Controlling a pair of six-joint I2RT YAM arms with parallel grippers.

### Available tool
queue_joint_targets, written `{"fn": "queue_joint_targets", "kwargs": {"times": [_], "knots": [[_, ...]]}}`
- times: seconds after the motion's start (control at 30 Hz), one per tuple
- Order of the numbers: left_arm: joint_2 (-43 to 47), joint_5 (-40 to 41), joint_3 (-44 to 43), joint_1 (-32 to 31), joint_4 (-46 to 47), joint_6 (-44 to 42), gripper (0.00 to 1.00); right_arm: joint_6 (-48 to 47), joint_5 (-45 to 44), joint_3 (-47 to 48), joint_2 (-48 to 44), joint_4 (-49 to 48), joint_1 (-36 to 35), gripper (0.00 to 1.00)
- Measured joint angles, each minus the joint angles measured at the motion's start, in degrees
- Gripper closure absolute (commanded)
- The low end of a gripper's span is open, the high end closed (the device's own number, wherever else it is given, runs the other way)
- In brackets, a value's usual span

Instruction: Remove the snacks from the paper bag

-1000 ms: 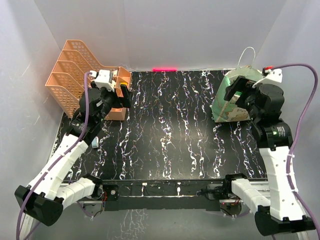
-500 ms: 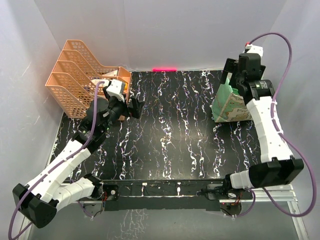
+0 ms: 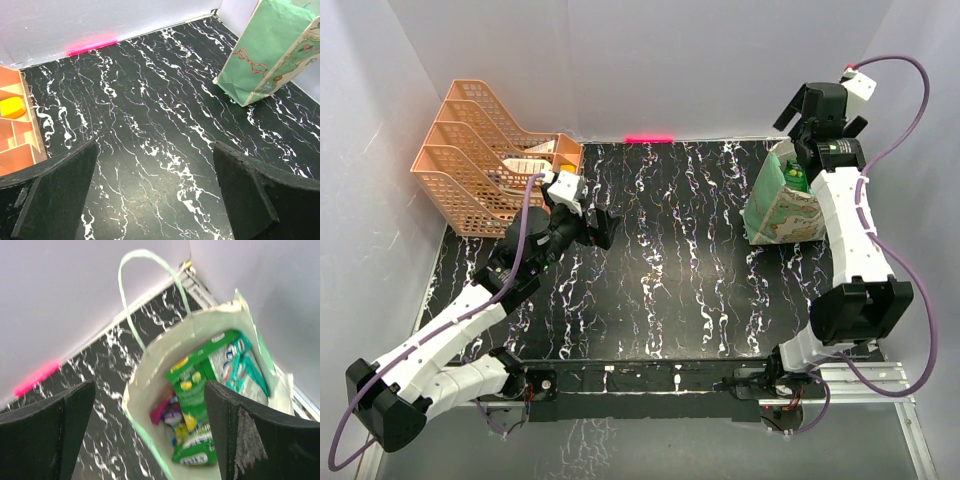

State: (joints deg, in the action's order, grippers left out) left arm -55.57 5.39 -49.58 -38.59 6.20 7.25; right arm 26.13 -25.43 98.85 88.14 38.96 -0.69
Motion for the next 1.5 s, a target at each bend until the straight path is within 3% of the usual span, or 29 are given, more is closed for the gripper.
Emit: {"fn": "queue_joint_targets", "kwargs": {"times": [0.13, 0.4, 0.63, 0.83, 1.07, 1.27, 1.5], "knots": [[0.2, 0.2, 0.6, -0.9, 0.7, 0.1, 0.02, 0.1, -1.8, 2.0, 3.7, -5.4, 0.7, 0.19], [1.2, 1.4, 0.9, -1.9, 1.1, 0.1, 0.02, -0.6, -3.4, 6.3, 10.8, -11.0, 0.6, 0.20], [2.1, 2.2, 0.9, -2.1, 1.3, 0.0, 0.02, -3.3, -3.7, 9.1, 16.7, -13.7, 2.4, 0.31], [2.3, 2.8, 0.9, -2.1, 1.5, 0.0, 0.02, -6.1, 0.4, 11.3, 22.2, -14.9, 3.4, 0.52], [2.3, 2.8, 0.9, -2.1, 1.5, 0.0, 0.02, -8.4, 6.8, 11.3, 23.0, -15.1, 3.3, 0.91], [2.0, 2.8, 0.9, -2.1, 1.5, 0.0, 0.02, -10.6, 14.5, 9.0, 21.4, -15.1, 3.5, 0.93], [0.6, 2.9, 0.9, -2.1, 1.5, 0.0, 0.02, -11.7, 26.2, 0.6, 11.7, -14.0, 3.7, 0.93]]}}
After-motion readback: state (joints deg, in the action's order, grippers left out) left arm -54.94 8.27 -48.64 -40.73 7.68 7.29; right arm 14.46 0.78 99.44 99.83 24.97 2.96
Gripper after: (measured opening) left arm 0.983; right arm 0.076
